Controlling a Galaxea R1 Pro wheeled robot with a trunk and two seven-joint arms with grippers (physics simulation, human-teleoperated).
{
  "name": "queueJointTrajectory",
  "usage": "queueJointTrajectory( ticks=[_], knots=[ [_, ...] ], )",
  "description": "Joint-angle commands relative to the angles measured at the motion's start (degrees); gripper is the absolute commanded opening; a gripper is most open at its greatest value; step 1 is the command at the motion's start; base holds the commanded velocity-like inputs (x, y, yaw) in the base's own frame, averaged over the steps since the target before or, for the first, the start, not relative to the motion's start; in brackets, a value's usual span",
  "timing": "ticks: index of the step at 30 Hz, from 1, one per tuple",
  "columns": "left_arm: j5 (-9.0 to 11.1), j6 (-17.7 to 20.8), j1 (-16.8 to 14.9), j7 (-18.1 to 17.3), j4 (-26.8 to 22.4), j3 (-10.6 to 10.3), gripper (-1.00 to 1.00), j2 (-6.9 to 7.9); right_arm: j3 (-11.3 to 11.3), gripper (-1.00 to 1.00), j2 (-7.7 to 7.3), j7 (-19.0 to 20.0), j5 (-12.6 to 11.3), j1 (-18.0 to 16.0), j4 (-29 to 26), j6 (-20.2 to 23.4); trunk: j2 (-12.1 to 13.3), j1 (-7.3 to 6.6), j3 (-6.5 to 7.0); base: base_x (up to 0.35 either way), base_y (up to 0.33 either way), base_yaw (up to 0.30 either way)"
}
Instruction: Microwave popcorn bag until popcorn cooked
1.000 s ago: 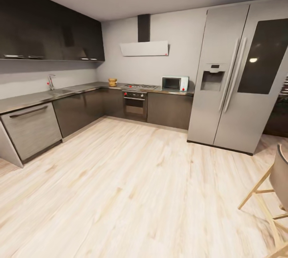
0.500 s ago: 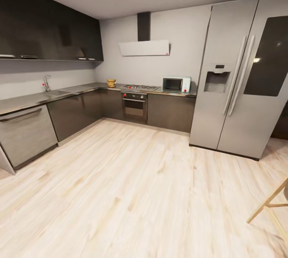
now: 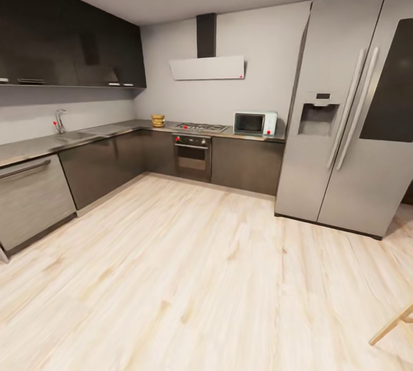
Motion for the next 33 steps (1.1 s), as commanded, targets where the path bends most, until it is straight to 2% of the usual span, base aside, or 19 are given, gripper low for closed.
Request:
queueJointTrajectory(
  ticks=[1, 13, 24, 33],
  knots=[
    [0.5, -0.1, 0.0, 0.0, 0.0, 0.2, 1.00, 0.01, 0.4, 1.00, 0.00, -0.1, 0.3, 0.0, 0.1, -0.2, 0.0, 0.03, -0.04, 0.326, 0.000, 0.000],
    [0.4, -0.1, 0.0, 0.0, 0.0, 0.2, 1.00, 0.02, 0.4, 1.00, 0.00, -0.1, 0.3, 0.0, 0.1, -0.2, 0.0, 0.03, -0.04, 0.326, 0.000, -0.007],
    [0.4, -0.1, 0.0, 0.0, 0.0, 0.2, 1.00, 0.03, 0.3, 1.00, 0.00, -0.1, 0.2, 0.0, 0.1, -0.2, 0.0, 0.03, -0.04, 0.326, 0.000, -0.224],
    [0.4, -0.1, 0.0, 0.0, 0.0, 0.2, 1.00, 0.05, 0.7, 1.00, 0.01, -0.1, 0.7, 0.0, 0.1, 0.0, 0.0, 0.03, -0.04, 0.326, 0.002, -0.026]
  ],
)
